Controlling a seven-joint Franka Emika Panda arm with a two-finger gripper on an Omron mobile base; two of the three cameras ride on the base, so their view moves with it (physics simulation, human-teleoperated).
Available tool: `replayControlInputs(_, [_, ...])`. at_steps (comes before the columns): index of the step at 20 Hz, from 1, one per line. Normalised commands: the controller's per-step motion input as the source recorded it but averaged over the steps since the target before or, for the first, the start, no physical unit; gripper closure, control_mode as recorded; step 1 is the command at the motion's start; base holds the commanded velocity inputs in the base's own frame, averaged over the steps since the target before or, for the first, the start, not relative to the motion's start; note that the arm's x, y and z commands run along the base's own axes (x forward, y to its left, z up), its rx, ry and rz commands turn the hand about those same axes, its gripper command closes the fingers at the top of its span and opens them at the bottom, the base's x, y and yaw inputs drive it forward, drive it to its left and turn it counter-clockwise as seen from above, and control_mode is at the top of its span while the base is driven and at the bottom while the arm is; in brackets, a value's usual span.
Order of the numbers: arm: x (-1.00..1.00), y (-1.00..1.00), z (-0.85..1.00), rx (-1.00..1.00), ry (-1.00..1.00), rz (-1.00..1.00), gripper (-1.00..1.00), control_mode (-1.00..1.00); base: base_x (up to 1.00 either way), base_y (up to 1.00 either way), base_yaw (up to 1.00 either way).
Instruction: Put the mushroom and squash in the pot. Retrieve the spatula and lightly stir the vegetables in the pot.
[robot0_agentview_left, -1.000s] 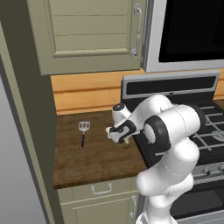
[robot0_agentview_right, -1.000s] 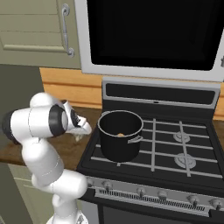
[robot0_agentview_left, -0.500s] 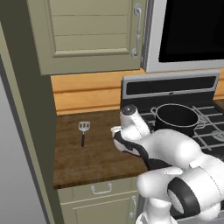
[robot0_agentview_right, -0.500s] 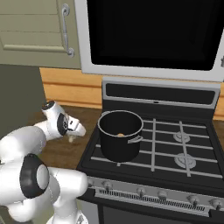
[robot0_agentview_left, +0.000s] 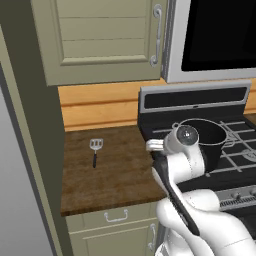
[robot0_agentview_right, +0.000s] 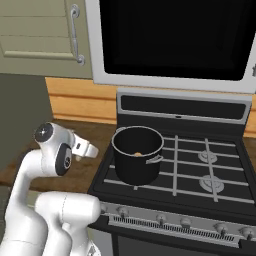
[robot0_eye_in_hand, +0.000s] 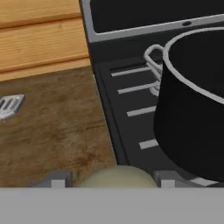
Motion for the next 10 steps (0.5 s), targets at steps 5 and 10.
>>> replayControlInputs(5, [-0.19,-0.24,1.0,0.1,-0.07,-0.01,1.0,-1.0,0.0,0.0,0.0])
replayControlInputs(10, [0.01,-0.5,0.85,0.01,-0.03,-0.03,1.0,-1.0,0.0,0.0,0.0])
